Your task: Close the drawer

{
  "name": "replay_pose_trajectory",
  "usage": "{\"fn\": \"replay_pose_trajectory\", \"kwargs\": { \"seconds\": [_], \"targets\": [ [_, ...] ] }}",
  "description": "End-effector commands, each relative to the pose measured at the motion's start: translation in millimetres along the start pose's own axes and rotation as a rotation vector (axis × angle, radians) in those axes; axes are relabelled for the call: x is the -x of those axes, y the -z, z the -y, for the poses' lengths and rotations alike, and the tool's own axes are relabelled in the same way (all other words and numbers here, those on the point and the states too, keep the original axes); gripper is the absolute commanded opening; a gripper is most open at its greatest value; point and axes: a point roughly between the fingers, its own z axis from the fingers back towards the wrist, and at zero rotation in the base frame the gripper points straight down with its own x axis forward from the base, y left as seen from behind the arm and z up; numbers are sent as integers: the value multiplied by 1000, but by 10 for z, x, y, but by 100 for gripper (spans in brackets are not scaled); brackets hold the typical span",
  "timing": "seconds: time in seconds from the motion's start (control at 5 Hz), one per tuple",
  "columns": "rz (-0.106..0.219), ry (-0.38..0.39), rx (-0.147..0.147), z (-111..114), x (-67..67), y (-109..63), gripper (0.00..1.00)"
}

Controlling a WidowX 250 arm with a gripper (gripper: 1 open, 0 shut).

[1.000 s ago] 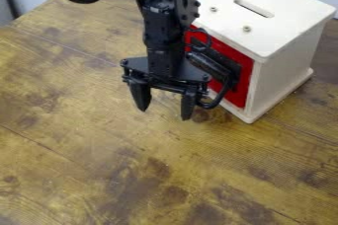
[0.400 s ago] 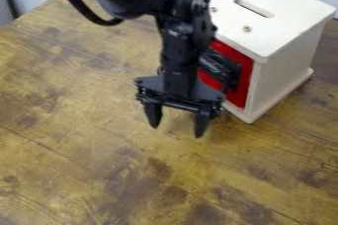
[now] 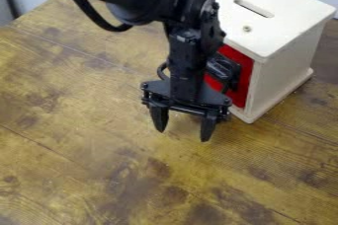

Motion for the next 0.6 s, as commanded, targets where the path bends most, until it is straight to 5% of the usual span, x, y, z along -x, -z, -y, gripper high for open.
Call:
{"fn": "replay_pose_trajectory", "kwargs": {
  "seconds": [0.0, 0.4],
  "targets": [
    [51, 4, 19, -8, -81, -179, 100],
    [60, -234, -9, -190, -127, -205, 100]
  ]
}}
